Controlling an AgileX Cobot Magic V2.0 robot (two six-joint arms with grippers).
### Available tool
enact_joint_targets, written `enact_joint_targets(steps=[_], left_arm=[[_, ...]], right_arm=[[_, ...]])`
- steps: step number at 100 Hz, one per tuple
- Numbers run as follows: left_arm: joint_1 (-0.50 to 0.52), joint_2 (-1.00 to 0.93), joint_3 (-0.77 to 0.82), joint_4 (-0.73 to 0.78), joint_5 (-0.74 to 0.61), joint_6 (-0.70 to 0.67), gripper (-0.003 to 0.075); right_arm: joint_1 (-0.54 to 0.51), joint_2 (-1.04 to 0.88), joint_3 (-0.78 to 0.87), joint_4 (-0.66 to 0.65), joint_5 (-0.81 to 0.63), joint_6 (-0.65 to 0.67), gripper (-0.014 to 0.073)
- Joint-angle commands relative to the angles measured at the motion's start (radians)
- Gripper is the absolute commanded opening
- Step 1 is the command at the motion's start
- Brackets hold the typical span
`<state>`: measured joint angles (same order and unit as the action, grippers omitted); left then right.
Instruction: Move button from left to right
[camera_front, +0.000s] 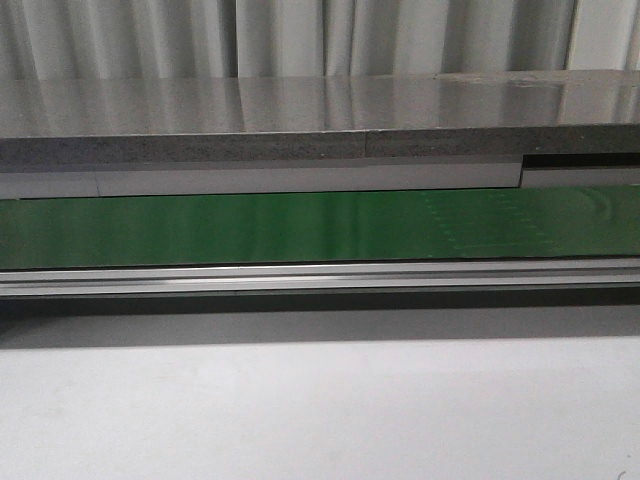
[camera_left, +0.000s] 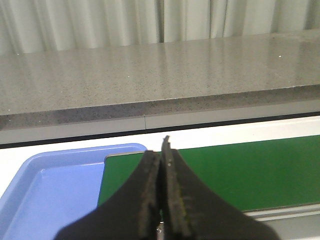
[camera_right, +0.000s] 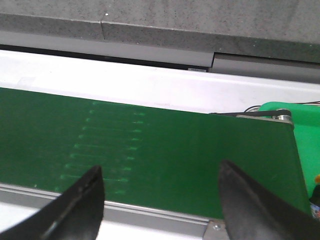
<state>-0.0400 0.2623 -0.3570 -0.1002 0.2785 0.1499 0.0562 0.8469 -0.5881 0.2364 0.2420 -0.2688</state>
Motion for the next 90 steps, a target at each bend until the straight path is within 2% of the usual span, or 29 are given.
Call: enact_joint_targets(steps=[1,29,53,62,90], left_arm=[[-0.006,0.01,-0.027,-0.008,-0.08,-0.006,-0.002],[-0.006,0.01,-0.027,-0.008,-0.08,-0.006,-0.002],[-0.006,0.01,-0.027,-0.008,-0.08,-0.006,-0.002],[-0.006,0.01,-0.027,-0.008,-0.08,-0.006,-0.002],[-0.006,0.01,-0.027,-0.008,-0.08,-0.006,-0.002]], right_arm=[[0.0,-0.102,0.022,0.014,-0.08,0.0,0.049],[0.0,-0.366,0.116,0.054,-0.044,0.0,0.049],[0.0,-0.421,0.117,0.053,-0.032,0.0,0.0469],[0.0,-0.421,0.117,0.053,-0.026,0.0,0.0386],[0.0,-0.421,0.117,0.053,-0.024,0.0,-0.0049]])
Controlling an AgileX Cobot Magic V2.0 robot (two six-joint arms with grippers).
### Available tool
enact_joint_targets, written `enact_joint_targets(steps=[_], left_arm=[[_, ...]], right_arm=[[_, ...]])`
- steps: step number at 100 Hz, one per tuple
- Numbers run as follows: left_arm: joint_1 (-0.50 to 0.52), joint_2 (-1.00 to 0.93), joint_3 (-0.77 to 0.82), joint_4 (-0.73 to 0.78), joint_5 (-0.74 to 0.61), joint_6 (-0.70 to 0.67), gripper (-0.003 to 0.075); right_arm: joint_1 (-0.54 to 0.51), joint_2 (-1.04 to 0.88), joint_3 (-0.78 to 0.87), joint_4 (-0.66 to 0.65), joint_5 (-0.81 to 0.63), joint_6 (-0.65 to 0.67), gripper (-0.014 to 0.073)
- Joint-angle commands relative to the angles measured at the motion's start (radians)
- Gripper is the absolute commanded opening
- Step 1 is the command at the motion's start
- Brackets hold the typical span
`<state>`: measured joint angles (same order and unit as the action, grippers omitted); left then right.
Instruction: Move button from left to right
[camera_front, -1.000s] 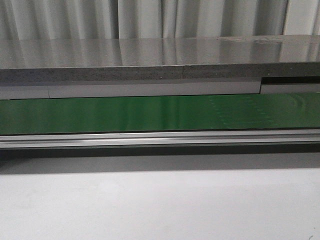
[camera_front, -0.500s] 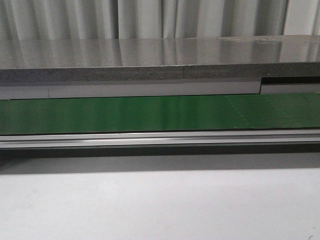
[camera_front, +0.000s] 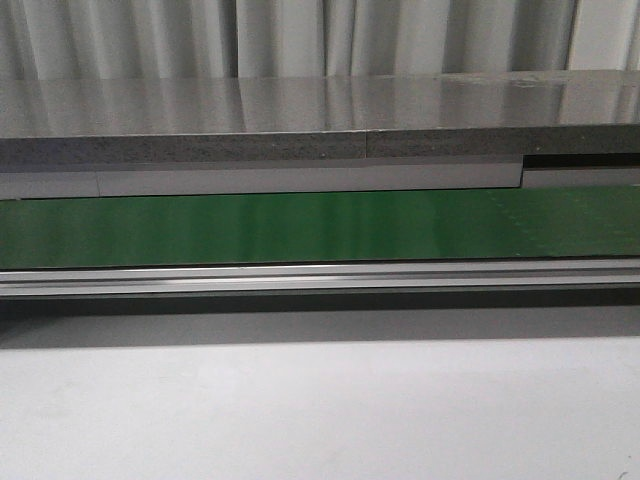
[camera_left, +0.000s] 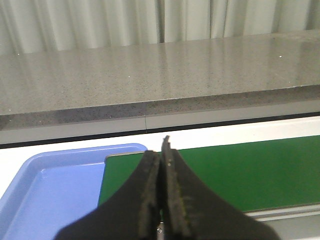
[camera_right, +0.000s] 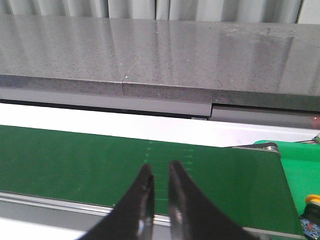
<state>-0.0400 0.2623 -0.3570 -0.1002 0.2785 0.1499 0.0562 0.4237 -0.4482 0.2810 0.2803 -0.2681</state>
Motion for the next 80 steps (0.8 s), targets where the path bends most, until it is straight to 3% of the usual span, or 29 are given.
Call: enact_joint_targets(steps=[1,80], left_arm=[[-0.006,0.01,-0.027,-0.008,-0.08,-0.006,-0.002],[-0.006,0.01,-0.027,-0.008,-0.08,-0.006,-0.002]], right_arm=[[0.0,0.002,-0.023,0.008,-0.061,-0.001,-0.0066],[0.0,0.003,-0.021,0.007,-0.058,-0.001,-0.0068]])
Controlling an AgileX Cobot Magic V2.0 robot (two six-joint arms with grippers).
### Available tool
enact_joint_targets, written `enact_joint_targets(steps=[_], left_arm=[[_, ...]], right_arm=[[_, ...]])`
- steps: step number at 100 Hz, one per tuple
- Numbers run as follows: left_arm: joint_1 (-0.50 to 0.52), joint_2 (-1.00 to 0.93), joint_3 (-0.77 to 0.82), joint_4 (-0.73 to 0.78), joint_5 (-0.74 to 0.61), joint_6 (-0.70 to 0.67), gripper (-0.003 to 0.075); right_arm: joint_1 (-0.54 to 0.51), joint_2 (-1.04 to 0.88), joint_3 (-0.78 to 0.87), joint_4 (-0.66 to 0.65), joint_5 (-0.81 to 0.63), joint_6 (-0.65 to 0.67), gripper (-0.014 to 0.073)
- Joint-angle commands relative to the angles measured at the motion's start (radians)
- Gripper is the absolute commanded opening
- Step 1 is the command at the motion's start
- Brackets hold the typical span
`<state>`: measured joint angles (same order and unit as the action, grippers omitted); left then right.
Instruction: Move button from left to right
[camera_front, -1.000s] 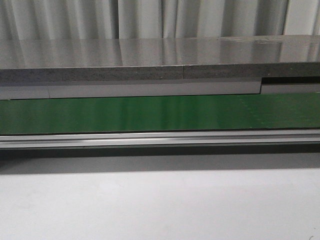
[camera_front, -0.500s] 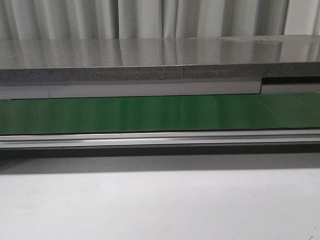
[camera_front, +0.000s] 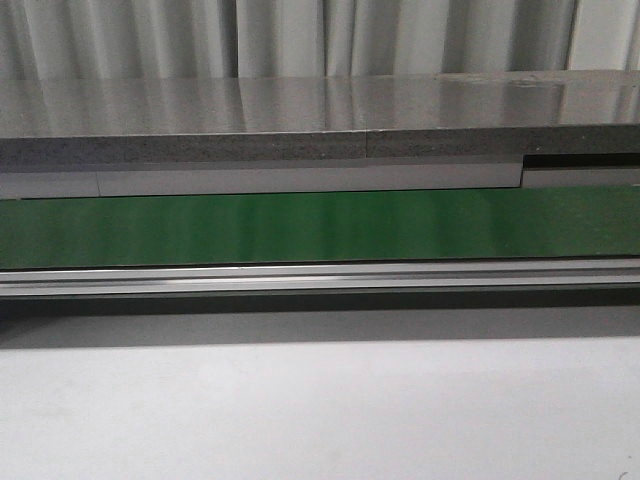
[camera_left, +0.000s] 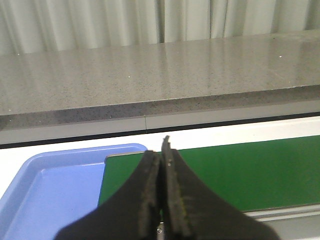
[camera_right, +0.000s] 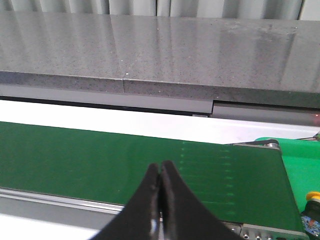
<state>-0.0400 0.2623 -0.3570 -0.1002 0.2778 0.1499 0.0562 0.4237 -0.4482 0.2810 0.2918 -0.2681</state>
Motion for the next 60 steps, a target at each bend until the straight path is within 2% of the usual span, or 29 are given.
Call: enact_joint_targets(steps=[1,18,28,42,60], left_arm=[[-0.006,0.01,-0.027,-0.008,-0.08,-0.006,-0.002],[-0.006,0.01,-0.027,-0.008,-0.08,-0.006,-0.002],[-0.006,0.01,-0.027,-0.008,-0.08,-0.006,-0.002],[-0.006,0.01,-0.027,-0.008,-0.08,-0.006,-0.002],[-0.006,0.01,-0.027,-0.008,-0.08,-0.006,-0.002]], right_arm=[[0.0,0.003,-0.021,0.006,-0.069,-0.001,-0.0068],[0.002,-0.025,-0.004,-0.037,-0.075,0.005,-0.0068],[0.002,-0.083,0.034,-0.108,-0.088,0.079,-0.0068],[0.002,-0.196,0.118,-0.178,-0.11,0.185,-0.0068],[0.002,-0.35,0.264,-0.18,-0.168,0.195,-0.0068]])
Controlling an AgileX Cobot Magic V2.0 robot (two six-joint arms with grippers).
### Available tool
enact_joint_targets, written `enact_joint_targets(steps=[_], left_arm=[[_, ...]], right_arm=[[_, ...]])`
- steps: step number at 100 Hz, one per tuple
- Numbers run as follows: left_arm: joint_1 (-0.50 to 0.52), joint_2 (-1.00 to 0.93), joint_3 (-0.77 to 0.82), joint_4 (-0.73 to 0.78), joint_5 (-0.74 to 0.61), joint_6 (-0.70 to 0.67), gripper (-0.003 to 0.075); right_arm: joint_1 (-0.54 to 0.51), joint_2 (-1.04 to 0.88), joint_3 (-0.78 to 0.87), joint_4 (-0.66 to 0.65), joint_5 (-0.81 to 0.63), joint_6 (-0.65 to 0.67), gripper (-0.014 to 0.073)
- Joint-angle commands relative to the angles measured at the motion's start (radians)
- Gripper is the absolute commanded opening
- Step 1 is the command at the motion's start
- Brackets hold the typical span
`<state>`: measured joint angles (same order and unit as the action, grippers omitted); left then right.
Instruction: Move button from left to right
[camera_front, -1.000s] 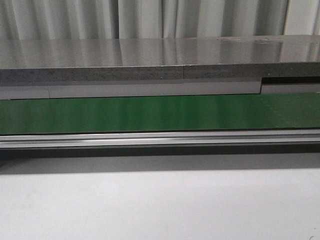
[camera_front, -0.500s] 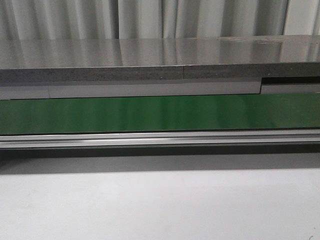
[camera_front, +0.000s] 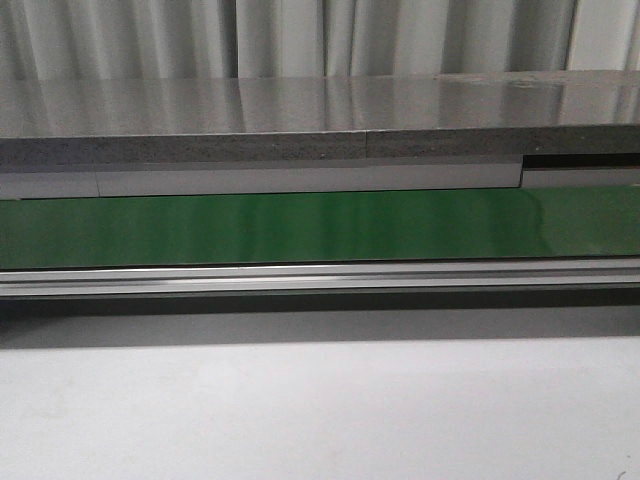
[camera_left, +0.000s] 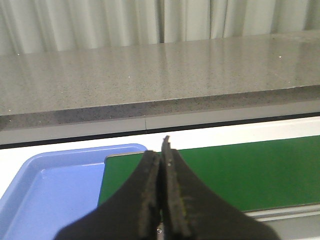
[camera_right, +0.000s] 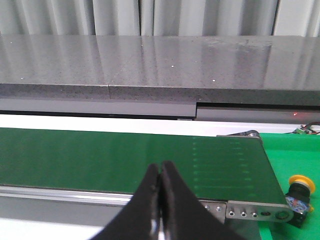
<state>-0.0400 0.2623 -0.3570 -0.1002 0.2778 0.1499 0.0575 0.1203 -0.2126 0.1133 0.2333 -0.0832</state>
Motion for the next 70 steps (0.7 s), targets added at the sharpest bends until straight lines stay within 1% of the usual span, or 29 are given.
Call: enact_joint_targets(steps=[1,17,34,44,70], left_arm=[[-0.006,0.01,-0.027,-0.008,-0.08,-0.006,-0.002],[-0.006,0.01,-0.027,-0.008,-0.08,-0.006,-0.002],[-0.006,0.01,-0.027,-0.008,-0.08,-0.006,-0.002],[-0.006,0.01,-0.027,-0.008,-0.08,-0.006,-0.002],[-0.006,0.01,-0.027,-0.008,-0.08,-0.006,-0.002]], right_arm=[[0.001,-0.052,0.039,-0.013,-0.113,0.01,-0.0068],[0.001,-0.155,0.141,-0.013,-0.137,0.01,-0.0068],[0.001,-0.151,0.203,-0.012,-0.173,0.011,-0.0068],[0.001,-0.151,0.225,-0.012,-0.202,0.012,-0.0068],[0.001,-0.151,0.225,-0.012,-0.194,0.012,-0.0068]])
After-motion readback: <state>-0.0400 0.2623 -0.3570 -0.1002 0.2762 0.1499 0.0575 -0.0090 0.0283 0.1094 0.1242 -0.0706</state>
